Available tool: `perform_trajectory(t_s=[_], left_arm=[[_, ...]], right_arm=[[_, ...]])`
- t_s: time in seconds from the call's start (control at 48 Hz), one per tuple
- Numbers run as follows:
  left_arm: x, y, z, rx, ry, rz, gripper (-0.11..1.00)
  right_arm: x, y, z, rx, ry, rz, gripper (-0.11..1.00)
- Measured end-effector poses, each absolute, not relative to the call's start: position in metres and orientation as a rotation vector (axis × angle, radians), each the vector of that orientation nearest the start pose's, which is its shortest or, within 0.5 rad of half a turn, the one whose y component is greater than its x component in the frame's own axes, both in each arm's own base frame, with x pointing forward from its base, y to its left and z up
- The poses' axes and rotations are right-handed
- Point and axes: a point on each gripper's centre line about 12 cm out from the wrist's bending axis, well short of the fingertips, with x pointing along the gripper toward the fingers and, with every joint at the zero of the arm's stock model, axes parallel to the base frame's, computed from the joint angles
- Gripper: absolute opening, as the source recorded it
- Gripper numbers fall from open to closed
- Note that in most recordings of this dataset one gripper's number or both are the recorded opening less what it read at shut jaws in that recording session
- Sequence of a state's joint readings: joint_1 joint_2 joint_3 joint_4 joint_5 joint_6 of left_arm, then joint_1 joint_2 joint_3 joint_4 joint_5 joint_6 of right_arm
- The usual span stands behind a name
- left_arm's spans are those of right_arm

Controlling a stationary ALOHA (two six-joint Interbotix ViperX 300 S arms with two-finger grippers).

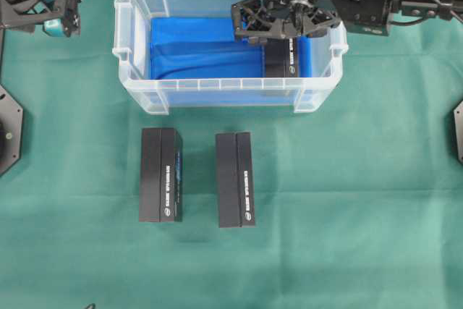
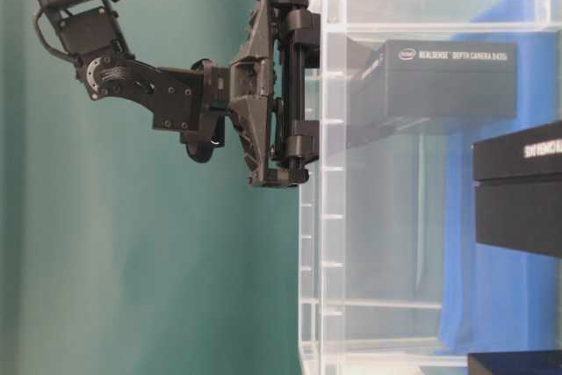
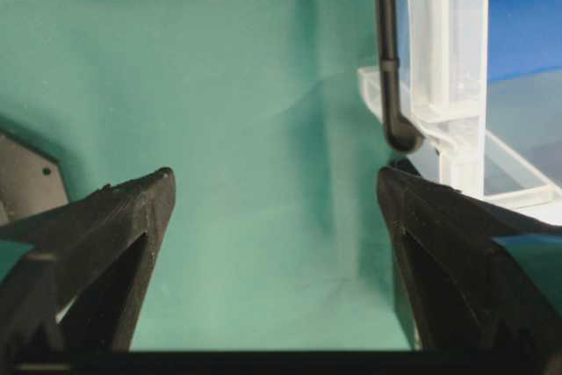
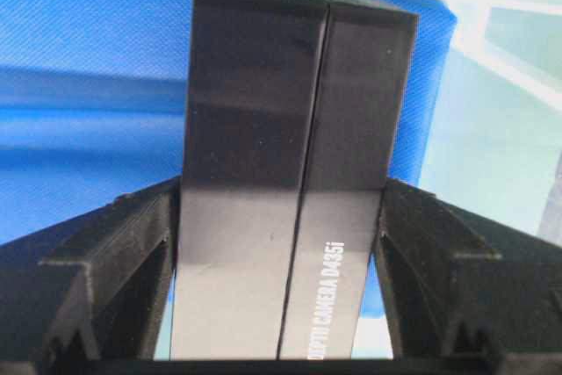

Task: Take out the box from the case.
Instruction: 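Lower the right gripper around the right box pair and close it, then lift the gripped box pair up out of the bin with the right gripper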

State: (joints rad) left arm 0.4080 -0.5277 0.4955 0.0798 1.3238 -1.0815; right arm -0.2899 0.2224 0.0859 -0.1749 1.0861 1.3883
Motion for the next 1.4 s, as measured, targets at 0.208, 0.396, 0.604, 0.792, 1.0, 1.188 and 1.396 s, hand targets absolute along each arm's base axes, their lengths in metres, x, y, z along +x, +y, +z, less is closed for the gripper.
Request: perform_trajectory(t_s=[0.208, 0.396, 0.604, 0.792, 1.0, 1.188, 1.396], left_arm=[[0.208, 0.1, 0.313, -1.1, 0.952, 1.069, 0.94], [0.208, 0.1, 0.314, -1.099, 0.948, 1.069, 0.94], [0.208, 0.1, 0.314, -1.099, 0.948, 1.069, 0.94], [0.208, 0.1, 0.313, -1.1, 0.949, 1.07, 0.94], [0.207, 0.1, 0.313, -1.098, 0.953, 1.07, 0.94], [0.208, 0.1, 0.313, -1.099, 0.95, 1.069, 0.94], [0.208, 0.1, 0.313, -1.1, 0.949, 1.07, 0.94]], right_arm=[[0.408, -0.14, 0.203, 1.156, 0.956, -1.236, 0.66], [0.405, -0.139, 0.208, 1.156, 0.983, -1.26, 0.66], [0.403, -0.137, 0.228, 1.169, 0.982, -1.256, 0.66], [0.403, -0.137, 0.251, 1.168, 0.97, -1.248, 0.66], [0.403, -0.137, 0.276, 1.164, 0.963, -1.24, 0.66], [0.402, -0.137, 0.294, 1.152, 0.964, -1.232, 0.66], [0.401, -0.137, 0.311, 1.142, 0.972, -1.231, 0.66]])
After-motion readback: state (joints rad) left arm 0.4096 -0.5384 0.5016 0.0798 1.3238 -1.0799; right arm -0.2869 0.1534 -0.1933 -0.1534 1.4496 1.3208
